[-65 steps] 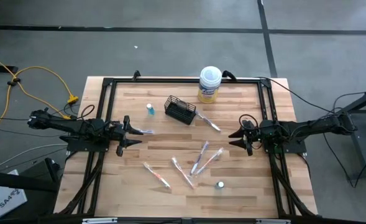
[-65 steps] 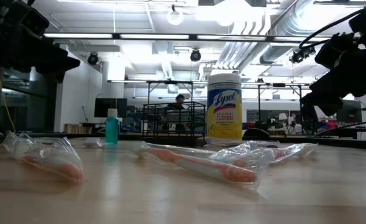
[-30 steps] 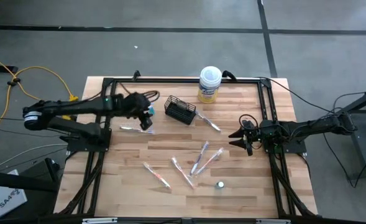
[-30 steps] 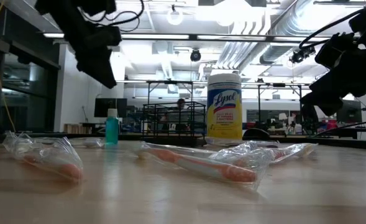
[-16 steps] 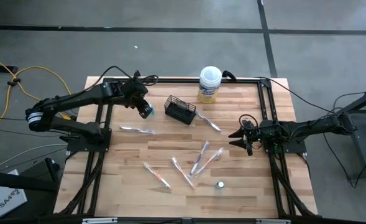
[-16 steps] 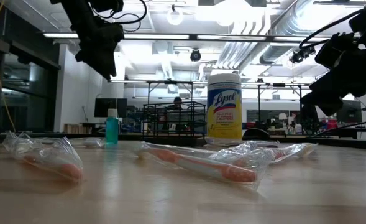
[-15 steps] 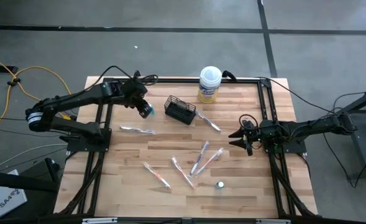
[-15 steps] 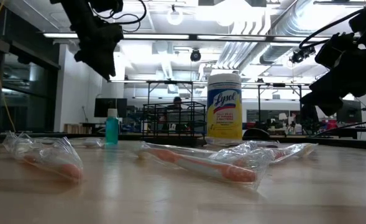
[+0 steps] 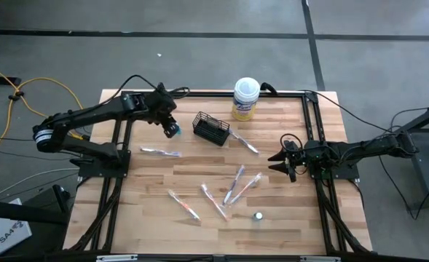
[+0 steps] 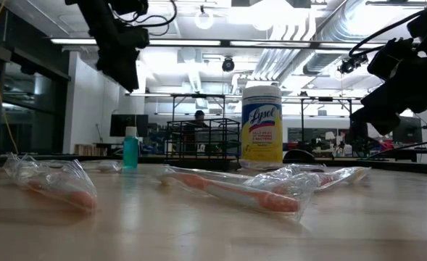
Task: Pick & Place toothbrushing station
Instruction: Put the top blue mouthwash into the black mesh organizer
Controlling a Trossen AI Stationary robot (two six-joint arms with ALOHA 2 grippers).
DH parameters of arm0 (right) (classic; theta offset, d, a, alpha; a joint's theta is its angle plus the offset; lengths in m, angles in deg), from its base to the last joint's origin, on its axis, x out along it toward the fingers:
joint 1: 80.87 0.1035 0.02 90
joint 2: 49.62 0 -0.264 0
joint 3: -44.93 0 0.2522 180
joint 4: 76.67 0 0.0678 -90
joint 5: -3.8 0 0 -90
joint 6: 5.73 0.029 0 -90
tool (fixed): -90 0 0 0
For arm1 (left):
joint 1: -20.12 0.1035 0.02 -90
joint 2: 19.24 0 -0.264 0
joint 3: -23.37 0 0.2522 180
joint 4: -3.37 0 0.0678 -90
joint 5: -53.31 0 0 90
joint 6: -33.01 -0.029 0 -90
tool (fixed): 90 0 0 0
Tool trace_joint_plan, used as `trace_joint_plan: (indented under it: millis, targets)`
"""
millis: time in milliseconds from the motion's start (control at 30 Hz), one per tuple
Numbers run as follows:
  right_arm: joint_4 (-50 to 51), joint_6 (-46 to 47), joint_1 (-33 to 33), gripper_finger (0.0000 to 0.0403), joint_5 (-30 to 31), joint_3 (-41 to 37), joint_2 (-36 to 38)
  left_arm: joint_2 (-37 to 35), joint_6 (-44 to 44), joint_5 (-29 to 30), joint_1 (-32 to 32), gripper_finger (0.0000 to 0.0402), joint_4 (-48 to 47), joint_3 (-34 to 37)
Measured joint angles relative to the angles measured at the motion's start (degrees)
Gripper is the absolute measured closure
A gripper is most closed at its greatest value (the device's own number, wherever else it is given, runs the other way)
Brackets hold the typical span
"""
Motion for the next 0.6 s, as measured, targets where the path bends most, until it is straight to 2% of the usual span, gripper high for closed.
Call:
trace_joint_plan:
  millis: [333,600]
  targets:
    - [0.0,0.0,0.0,0.0227,0.0,0.0,0.0,6.9,-29.4,0.2,0.0,0.0238,-3.0,-5.0]
    - [0.0,0.0,0.0,0.0227,0.0,0.0,0.0,6.8,-39.5,0.3,-0.5,0.0238,-8.0,-5.1]
